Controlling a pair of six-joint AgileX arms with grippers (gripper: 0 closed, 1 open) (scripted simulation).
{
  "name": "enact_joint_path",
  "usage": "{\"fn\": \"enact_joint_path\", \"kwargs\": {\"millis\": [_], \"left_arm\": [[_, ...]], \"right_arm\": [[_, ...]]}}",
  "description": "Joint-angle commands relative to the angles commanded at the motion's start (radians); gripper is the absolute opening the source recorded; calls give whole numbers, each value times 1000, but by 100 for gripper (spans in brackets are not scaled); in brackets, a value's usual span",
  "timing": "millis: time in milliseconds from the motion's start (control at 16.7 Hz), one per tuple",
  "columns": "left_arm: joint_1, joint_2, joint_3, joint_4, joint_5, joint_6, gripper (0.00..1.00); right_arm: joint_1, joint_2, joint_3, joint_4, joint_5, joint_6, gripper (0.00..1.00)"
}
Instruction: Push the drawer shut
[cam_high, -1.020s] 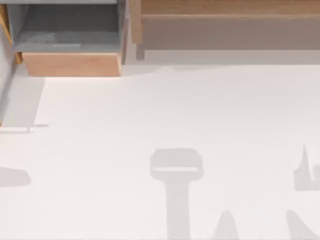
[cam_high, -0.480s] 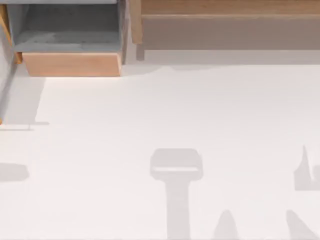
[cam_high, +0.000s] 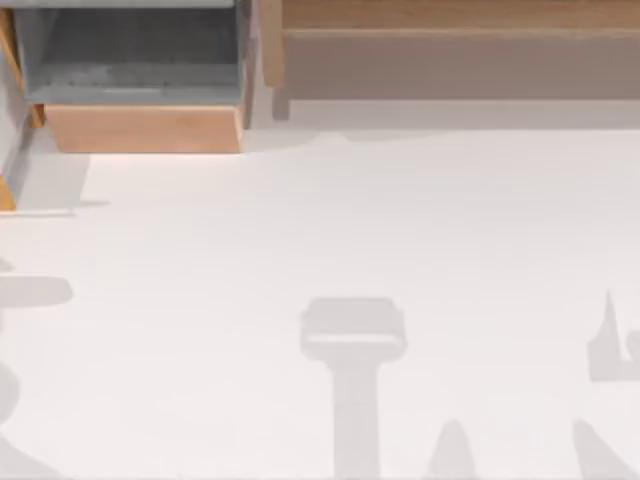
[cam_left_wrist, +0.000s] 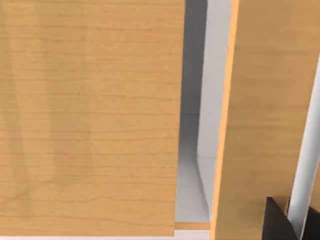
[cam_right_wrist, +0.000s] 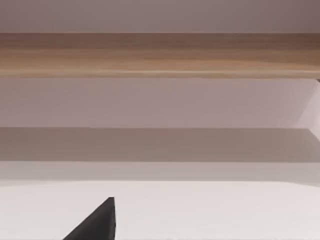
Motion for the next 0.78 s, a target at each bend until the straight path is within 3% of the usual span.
{"fn": "enact_joint_path", "kwargs": {"millis": [300,780], "left_arm": [[3,6,11,-10,-4,-1,0],[-77,102,226,-128,-81,-5,0]], "right_arm": [[0,0,0,0,0,0,100],[0,0,0,0,0,0,100]]}}
